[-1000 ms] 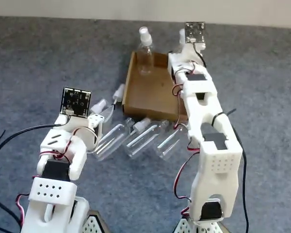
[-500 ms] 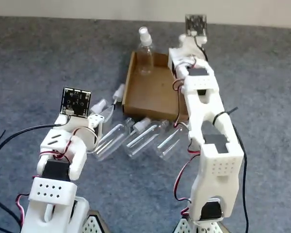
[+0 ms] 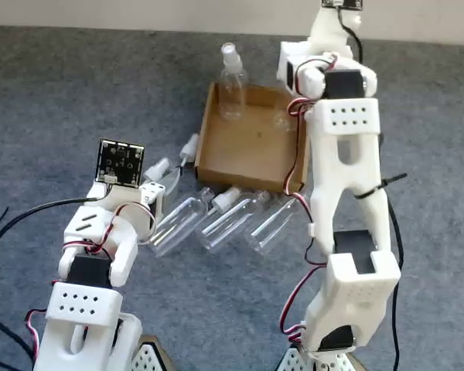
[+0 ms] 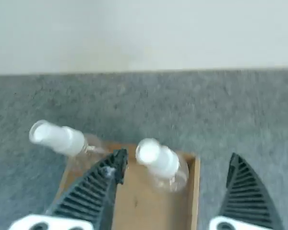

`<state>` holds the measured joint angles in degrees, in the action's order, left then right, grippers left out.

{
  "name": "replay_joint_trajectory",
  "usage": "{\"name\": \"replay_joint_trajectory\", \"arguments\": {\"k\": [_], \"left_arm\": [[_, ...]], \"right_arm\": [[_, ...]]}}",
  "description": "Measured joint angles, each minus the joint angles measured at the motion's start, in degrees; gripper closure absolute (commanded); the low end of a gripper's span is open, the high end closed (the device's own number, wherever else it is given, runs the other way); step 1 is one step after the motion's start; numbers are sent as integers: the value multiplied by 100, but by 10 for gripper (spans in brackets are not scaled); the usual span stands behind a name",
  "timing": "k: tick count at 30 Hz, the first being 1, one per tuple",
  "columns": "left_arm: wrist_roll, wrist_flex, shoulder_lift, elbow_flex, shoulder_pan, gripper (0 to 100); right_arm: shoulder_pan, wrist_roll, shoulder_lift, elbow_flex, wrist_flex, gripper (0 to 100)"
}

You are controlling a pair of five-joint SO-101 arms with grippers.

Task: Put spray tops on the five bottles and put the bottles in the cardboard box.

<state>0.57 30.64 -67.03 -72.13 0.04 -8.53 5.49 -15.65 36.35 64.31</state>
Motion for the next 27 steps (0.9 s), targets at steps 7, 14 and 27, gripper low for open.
{"name": "replay_joint_trajectory", "arguments": {"k": [7,14,27], "left_arm": [[0,0,0,0,-9,748],[0,0,0,0,-9,748],[0,0,0,0,-9,748]], "right_arm": [[0,18,492,202,2119,735],[0,-97,1037,158,3525,735],[-738,-35,4466,-5451,2365,735]]}}
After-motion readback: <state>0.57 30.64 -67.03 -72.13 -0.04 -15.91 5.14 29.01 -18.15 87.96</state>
